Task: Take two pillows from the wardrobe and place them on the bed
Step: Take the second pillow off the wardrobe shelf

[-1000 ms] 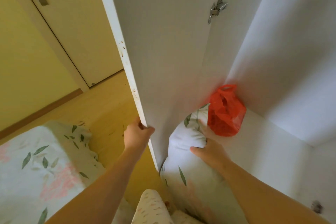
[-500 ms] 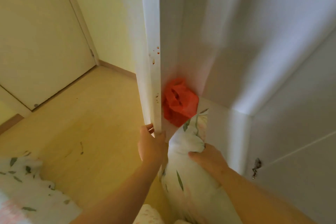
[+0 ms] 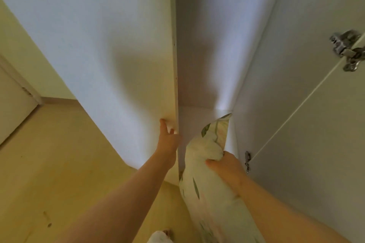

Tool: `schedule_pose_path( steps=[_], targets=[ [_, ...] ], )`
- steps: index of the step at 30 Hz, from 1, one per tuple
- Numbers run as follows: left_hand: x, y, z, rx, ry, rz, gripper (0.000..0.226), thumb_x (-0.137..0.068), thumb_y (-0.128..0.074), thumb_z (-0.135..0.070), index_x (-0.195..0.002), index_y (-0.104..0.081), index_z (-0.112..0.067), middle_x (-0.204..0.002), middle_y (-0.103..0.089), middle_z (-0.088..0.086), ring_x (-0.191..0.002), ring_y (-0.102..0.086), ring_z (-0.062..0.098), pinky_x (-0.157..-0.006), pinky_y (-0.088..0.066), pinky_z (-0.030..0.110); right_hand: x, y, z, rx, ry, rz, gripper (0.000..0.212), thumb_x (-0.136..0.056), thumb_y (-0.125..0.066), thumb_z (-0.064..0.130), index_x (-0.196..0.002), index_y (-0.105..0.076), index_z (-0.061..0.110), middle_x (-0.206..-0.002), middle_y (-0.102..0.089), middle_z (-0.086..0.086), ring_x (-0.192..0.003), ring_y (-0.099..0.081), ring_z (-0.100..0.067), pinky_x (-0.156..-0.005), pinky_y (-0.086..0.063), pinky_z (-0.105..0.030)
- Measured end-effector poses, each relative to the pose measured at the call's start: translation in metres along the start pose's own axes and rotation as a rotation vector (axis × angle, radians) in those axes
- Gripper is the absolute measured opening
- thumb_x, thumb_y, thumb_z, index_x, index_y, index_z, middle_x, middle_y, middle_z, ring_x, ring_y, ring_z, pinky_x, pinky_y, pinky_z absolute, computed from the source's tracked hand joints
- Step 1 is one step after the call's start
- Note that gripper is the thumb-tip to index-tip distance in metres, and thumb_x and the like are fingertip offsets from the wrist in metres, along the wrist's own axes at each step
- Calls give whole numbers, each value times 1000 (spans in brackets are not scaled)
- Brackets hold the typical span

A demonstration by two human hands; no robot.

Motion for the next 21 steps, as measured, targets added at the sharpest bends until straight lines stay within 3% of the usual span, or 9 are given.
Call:
schedule_pose_path(
  steps=[3, 7, 14, 18, 19, 21],
  targets=[
    [-18, -6, -2, -9, 11, 28, 90, -87, -38, 20, -147, 4, -33, -159, -10, 9, -145, -19, 26, -96, -38, 33, -10, 2, -2, -46, -36, -25, 55, -75, -54, 50, -119, -54, 17, -111, -64, -5, -101, -60, -25, -90, -49, -41],
    [-43, -9, -4, -111, 5, 74, 87, -89, -41, 12, -147, 7, -32, -160, -2, 5, -147, -8, 23, -114, -22, 41, -21, 4, 1, -59, -73, -66, 47, -80, -56, 45, -117, -55, 16, -110, -64, -5, -101, -59, -25, -90, -49, -41],
    [-66, -10, 2, -237, 42, 123, 89, -91, -47, 0, -145, 14, -36, -159, 0, -1, -145, -13, 26, -117, -19, 46, -29, -9, 5, -85, -75, -80, 47, -78, -58, 42, -114, -55, 12, -103, -63, -3, -97, -60, -24, -77, -47, -32],
    [-65, -13, -3, -274, 26, 140, 90, -91, -48, 2, -145, 15, -33, -159, 3, 2, -146, -11, 25, -114, -21, 40, -29, -8, 5, -94, -114, -121, 23, -78, -60, 34, -92, -53, 17, -85, -59, 1, -79, -57, -18, -64, -45, -28],
    [-62, -14, -6, -368, -33, 161, 91, -90, -49, 2, -146, 16, -30, -159, 8, 2, -147, -5, 23, -115, -17, 37, -27, -7, 4, -101, -122, -130, 19, -78, -61, 33, -86, -52, 18, -79, -58, 2, -73, -56, -17, -62, -45, -27],
    [-47, -23, -8, -843, -275, 279, 92, -90, -52, -5, -144, 21, -21, -157, 21, 1, -147, 6, 18, -115, -6, 27, -23, -7, 2, -111, -129, -141, 21, -77, -62, 31, -87, -53, 16, -73, -56, 3, -68, -54, -15, -56, -43, -24]
  ],
)
Point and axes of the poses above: each hand's wrist, its own x-axis away from the middle knuckle, its own y-axis out of the back of the hand, z = x × y, the point moved 8 cm from there along -x, towards the middle knuckle
